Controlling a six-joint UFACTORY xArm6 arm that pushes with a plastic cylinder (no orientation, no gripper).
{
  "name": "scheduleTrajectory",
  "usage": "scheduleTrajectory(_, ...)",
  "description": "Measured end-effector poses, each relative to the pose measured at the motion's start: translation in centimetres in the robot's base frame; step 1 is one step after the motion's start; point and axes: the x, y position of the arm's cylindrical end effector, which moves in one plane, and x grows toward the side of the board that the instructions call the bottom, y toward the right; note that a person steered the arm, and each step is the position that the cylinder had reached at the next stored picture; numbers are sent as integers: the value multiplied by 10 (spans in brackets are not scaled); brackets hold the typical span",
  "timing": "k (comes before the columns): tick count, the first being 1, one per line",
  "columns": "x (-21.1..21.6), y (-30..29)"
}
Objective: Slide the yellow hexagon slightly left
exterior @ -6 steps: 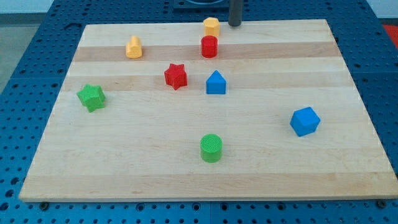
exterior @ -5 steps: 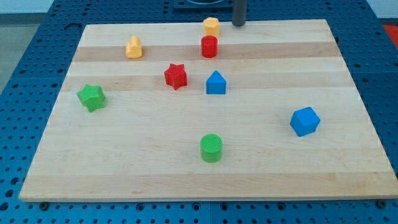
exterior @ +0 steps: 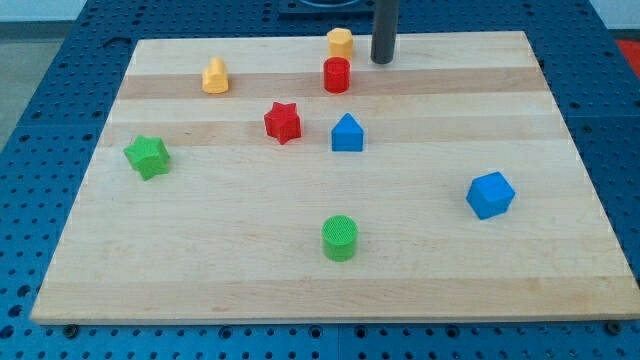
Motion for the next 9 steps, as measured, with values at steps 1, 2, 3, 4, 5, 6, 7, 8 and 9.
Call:
scheduleTrajectory(1, -1, -13)
scheduleTrajectory(2, -9, -20)
scheduleTrajectory(3, -29, -5)
scheduleTrajectory(4, -35, -12)
scheduleTrajectory(5, -12, -17)
scheduleTrajectory(6, -12, -26)
scheduleTrajectory(7, -25, -26)
scheduleTrajectory(8, -39, -21)
scheduleTrajectory(9, -50, -33)
